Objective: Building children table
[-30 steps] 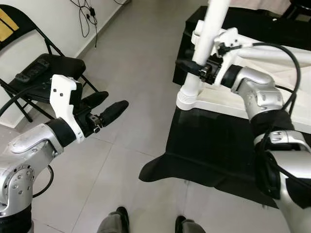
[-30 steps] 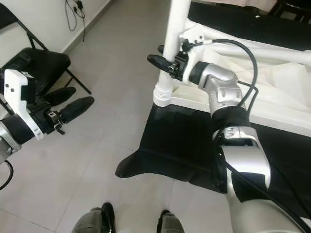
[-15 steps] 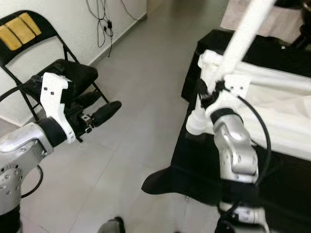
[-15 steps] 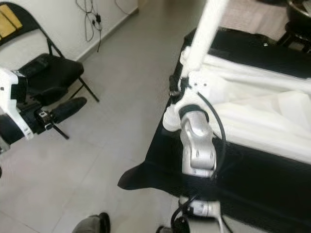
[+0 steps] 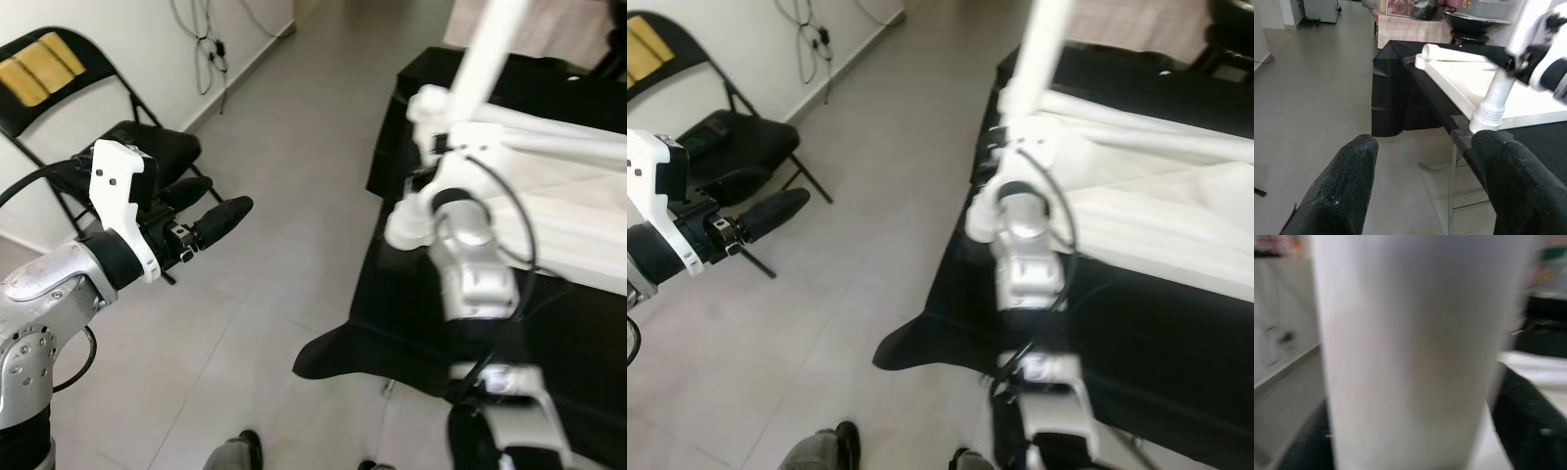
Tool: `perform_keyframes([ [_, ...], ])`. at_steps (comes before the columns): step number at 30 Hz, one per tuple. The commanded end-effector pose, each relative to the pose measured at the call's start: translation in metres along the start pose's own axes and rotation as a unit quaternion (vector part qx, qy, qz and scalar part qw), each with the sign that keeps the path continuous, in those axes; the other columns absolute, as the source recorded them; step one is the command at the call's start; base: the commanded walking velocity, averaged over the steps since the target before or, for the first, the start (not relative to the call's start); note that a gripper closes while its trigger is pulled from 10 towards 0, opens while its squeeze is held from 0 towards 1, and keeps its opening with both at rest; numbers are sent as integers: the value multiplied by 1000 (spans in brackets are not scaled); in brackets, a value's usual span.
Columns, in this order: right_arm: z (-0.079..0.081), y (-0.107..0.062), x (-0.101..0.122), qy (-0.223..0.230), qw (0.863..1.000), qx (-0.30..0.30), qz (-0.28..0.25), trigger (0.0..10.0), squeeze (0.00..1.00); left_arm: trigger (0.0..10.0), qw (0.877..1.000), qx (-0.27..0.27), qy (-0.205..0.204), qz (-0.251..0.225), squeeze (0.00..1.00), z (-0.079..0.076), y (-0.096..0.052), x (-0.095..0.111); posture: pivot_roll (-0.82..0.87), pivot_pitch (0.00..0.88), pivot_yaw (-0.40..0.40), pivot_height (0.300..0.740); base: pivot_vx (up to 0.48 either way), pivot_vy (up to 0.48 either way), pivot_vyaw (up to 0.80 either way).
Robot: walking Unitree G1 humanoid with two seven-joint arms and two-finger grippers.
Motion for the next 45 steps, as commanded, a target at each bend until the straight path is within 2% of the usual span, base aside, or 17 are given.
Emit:
perform_keyframes([
  [1,-17,6,11,0,999,-29,-27,10000,1000,10000,1000,-3,0,2,0,-3,1,-3,2,219,-4,740,0,0,0],
  [14,-32,2,11,-29,999,-21,-21,10000,1000,10000,1000,6,1,2,0,-1,1,-6,-9,211,-10,740,0,0,0],
  [16,-34,-17,0,-15,1000,14,-8,10000,1000,10000,1000,27,0,15,0,2,-2,-16,-16,209,-8,740,0,0,0],
  [20,-33,-22,-1,-8,1000,23,-11,10000,1000,10000,999,32,2,20,0,3,-4,-19,-20,208,-5,740,0,0,0],
  [21,-18,-37,0,-30,997,68,-26,10000,1000,10000,998,56,-5,28,0,7,-7,-27,-28,200,7,740,0,0,0],
  [22,-13,-42,-2,-33,996,80,-26,10000,1000,10000,997,64,-7,30,0,8,-8,-30,-28,200,7,740,0,0,0],
  [25,-11,-47,-9,-30,996,86,-17,10000,1000,10000,997,72,-8,34,0,9,-8,-33,-25,198,13,740,0,0,0],
  [28,-5,-65,-36,-11,995,94,31,10000,1000,10000,993,109,-2,49,0,13,-12,-44,-16,190,19,740,0,0,0],
  [32,-1,-79,-48,-6,993,105,55,10000,1000,10000,989,135,13,59,0,16,-16,-50,-13,188,22,740,0,0,0],
  [35,11,-104,-72,5,984,146,102,10000,996,10000,975,203,29,83,0,22,-30,-67,-10,176,22,740,0,0,0],
  [36,11,-104,-72,5,984,146,102,10000,996,10000,975,203,29,83,0,22,-30,-67,-10,176,22,740,0,0,0],
  [37,17,-112,-78,7,980,164,117,10000,847,10000,970,223,32,94,0,22,-35,-73,-6,176,22,740,0,0,0],
  [38,22,-120,-84,3,974,186,130,10000,627,10000,965,238,37,106,0,20,-39,-80,-6,175,20,740,0,0,0],
  [39,29,-128,-89,7,968,208,143,10000,35,10000,961,247,34,123,0,15,-43,-90,1,165,17,740,0,0,0],
  [42,41,-146,-102,0,952,249,179,10000,0,10000,954,261,18,149,0,-1,-54,-108,3,167,16,740,0,0,0],
  [43,41,-146,-102,0,952,249,179,10000,0,10000,954,261,18,149,0,-1,-54,-108,3,167,16,740,0,0,0],
  [45,47,-142,-101,15,950,255,181,10000,0,10000,949,269,3,165,0,-16,-63,-119,1,149,13,740,0,0,0],
])
Point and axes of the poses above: a point about 5 cm out from each wrist's last joint towards the gripper, its own y axis pointing out of the wrist towards the gripper, its own x axis along the axis of the wrist's last joint, z = x × y, the point moved 5 cm from there along y, pointing out of the wrist towards the gripper, and after that the axes turned 14 degrees about y, right-handed, at the moved point
